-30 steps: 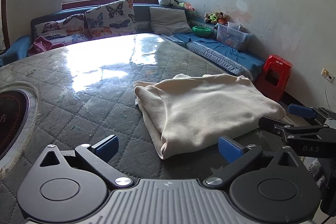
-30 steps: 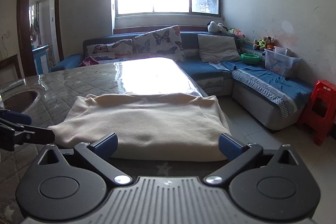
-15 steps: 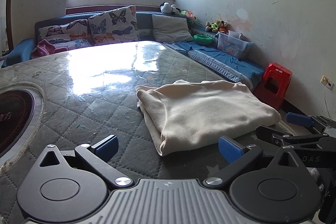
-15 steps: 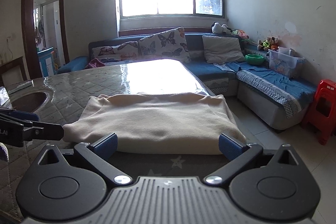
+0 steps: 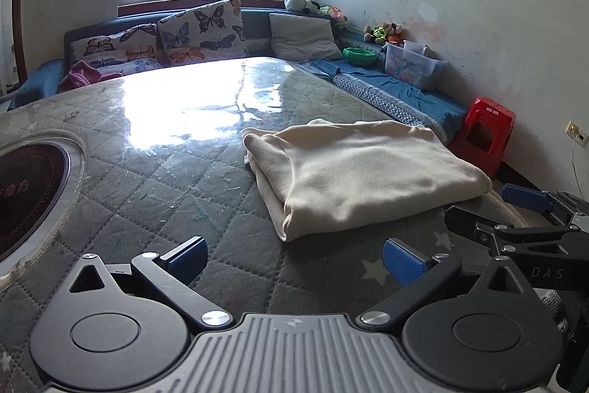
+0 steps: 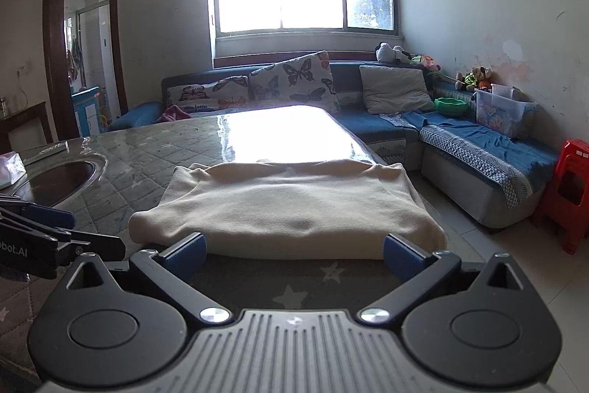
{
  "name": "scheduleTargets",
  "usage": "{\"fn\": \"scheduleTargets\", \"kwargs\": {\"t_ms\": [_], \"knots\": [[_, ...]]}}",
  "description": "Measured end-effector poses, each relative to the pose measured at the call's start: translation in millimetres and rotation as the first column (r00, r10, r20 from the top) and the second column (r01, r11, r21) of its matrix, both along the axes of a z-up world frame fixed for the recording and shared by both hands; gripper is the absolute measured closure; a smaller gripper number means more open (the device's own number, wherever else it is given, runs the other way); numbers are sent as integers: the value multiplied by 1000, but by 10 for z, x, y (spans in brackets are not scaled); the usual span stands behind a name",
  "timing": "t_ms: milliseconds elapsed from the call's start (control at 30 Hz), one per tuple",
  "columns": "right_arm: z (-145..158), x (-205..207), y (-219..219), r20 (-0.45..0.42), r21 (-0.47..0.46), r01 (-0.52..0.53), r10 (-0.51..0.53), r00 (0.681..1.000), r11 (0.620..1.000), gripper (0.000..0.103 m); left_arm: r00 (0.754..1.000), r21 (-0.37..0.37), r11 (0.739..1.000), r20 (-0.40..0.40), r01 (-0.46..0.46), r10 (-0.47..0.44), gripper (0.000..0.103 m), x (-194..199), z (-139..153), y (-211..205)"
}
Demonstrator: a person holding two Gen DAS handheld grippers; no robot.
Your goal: Fold clothes
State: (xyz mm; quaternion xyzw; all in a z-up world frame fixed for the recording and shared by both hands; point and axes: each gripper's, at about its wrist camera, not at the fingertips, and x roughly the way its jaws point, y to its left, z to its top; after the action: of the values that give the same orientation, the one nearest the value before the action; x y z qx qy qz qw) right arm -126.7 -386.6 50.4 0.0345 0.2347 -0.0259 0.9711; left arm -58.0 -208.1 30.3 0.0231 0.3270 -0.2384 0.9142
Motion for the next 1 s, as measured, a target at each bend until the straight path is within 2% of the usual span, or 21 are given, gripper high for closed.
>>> {"fn": "scheduleTargets", "kwargs": {"t_ms": [1000], "knots": [[12, -238, 108, -22, -32, 39, -40, 999, 999, 0, 1000, 38, 999, 19, 3, -4, 0, -350, -7, -10]]}}
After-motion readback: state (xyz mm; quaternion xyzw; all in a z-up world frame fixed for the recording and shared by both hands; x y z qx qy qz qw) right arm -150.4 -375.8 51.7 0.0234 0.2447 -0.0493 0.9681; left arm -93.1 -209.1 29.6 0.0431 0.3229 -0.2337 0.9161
